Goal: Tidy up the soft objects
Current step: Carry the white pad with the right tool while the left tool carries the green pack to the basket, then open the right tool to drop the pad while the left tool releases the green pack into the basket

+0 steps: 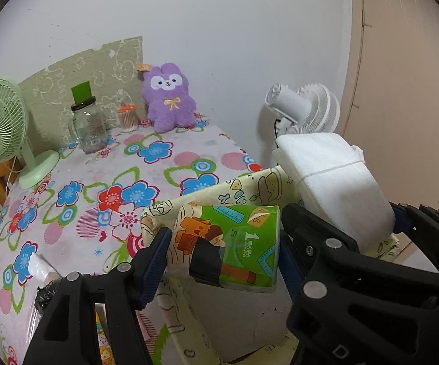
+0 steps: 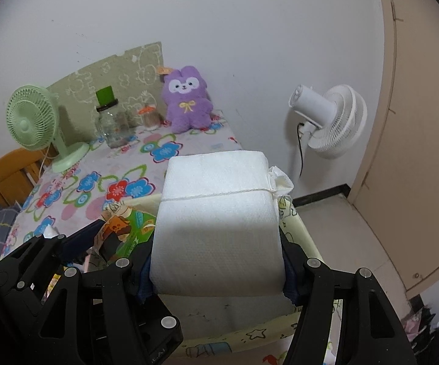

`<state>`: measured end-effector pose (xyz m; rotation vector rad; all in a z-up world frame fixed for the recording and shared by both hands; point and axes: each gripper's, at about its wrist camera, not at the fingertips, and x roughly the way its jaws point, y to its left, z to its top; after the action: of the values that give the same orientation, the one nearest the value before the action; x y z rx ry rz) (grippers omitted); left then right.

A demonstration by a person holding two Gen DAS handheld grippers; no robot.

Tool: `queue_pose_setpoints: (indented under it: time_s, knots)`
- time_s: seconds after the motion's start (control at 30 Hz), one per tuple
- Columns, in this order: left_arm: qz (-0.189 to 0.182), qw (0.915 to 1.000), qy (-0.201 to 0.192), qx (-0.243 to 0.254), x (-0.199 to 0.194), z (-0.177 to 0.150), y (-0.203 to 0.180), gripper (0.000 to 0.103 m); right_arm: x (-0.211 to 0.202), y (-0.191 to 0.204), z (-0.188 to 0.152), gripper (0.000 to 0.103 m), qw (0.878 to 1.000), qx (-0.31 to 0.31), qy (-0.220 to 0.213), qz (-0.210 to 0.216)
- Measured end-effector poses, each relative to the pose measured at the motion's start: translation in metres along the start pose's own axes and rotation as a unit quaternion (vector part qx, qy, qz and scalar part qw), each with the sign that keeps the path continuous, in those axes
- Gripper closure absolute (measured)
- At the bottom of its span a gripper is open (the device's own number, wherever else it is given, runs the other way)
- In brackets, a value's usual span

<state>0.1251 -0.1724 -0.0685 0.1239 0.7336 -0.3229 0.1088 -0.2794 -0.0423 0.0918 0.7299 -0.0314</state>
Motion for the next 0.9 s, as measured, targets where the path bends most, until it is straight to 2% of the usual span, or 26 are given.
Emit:
queue_pose_setpoints:
  time_s: [0.3,0.5,0.63,0.73,0.9]
  knots:
    - [0.006,0.9996,0.013,0.024,0.013,0.002,0.002,0.031,0.018,-0.001,0.000,0.035,1.000,0.014,0.018,0.014]
    - [0.014,0.9990,0.016,0.039,0.015,0.001,-0.001,0.027,0.023,-0.004,-0.001,0.030,0.999,0.020,0.028,0.020]
    - [0.007,0.9990,0.015,0.041,0.011,0.000,-0.004,0.018,0.022,-0.005,-0.002,0.022,0.999,0.022,0.028,0.023]
    - [0.007,0.9990,0.010,0.043,0.007,-0.001,-0.007,0.012,0.020,-0.006,-0.002,0.020,0.999,0.023,0.025,0.021]
    - [0.007,0.9989,0.005,0.047,0.002,-0.002,-0.010,0.011,0.013,-0.007,-0.003,0.020,0.999,0.021,0.021,0.020]
